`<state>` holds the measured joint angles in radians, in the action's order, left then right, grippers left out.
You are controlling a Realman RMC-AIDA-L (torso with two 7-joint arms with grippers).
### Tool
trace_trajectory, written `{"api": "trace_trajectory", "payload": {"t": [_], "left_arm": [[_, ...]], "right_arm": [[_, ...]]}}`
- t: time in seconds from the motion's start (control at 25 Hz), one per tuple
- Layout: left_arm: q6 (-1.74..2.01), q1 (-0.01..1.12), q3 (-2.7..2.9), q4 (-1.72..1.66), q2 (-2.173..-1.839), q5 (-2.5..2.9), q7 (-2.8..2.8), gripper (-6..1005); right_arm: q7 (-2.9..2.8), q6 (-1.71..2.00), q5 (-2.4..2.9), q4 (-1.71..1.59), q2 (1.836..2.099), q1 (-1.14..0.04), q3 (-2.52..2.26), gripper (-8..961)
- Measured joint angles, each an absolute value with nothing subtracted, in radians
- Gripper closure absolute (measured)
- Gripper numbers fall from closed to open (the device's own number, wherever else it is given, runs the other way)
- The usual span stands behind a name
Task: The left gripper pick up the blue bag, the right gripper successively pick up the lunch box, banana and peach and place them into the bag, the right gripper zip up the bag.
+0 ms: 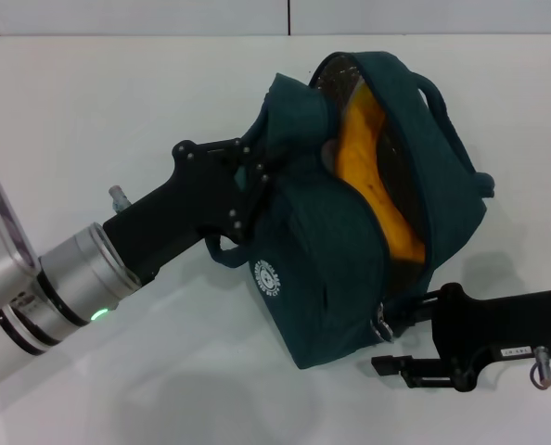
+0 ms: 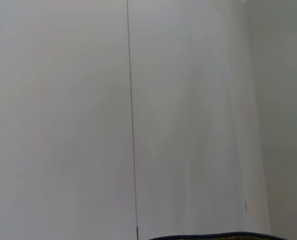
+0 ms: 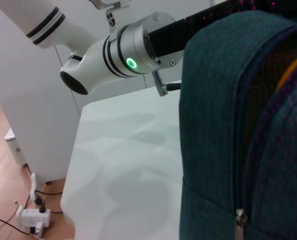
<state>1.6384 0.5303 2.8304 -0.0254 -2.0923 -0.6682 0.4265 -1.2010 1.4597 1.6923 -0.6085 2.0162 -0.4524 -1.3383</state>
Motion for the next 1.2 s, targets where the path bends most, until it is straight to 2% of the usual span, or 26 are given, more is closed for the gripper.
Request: {"api": "trace_trajectory", "payload": {"t": [0.6,0.8,1.12,1.2], "left_arm": [[1.633,0.534,2.83,-0.03,-2.093,-0.669,0.417,965],[1.614,0.534,2.83,-0.033,-2.093,-0.672,0.415,965],[1.609,0.52,2.83,-0.057,-2.095,-0.697,0.419,965],[1.607,0.517,2.83,-0.058,-2.096,-0.698,0.421,966]], "right_arm": [[-1.184,1.451,1.684,-0.608,2.022,-0.48,-1.376,504],[-1.183,1.449,1.684,-0.609,2.022,-0.48,-1.376,624],[-1.16,1.459,1.677,-0.609,2.021,-0.479,-1.371,634],[-1.122,1.46,1.667,-0.609,2.021,-0.475,-1.373,704]]}}
